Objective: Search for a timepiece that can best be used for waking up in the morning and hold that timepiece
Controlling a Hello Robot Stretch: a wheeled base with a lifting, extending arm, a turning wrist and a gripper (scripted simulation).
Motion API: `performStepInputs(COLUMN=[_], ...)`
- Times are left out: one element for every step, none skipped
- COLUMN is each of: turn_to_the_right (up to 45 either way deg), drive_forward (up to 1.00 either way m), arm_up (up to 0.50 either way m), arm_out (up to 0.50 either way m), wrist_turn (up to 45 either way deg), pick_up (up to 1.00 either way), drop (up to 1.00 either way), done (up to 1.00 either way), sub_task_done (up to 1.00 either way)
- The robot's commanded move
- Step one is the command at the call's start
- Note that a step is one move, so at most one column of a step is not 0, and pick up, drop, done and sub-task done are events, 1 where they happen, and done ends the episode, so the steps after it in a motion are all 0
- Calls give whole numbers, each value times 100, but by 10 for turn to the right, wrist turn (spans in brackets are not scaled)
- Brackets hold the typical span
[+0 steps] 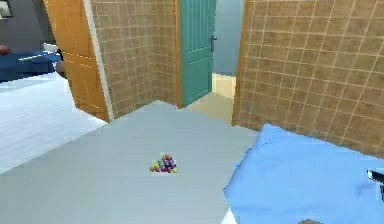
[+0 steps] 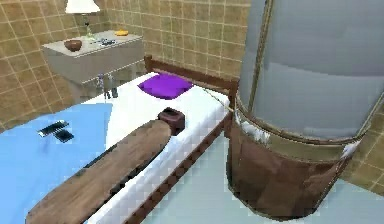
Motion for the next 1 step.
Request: performStepInputs(turn_to_the_right=[450], drive_forward=[0], arm_up=[0], arm_out=[0], wrist_turn=[0], pick_up=[0], drop=[0], done=[0], sub_task_done=[0])
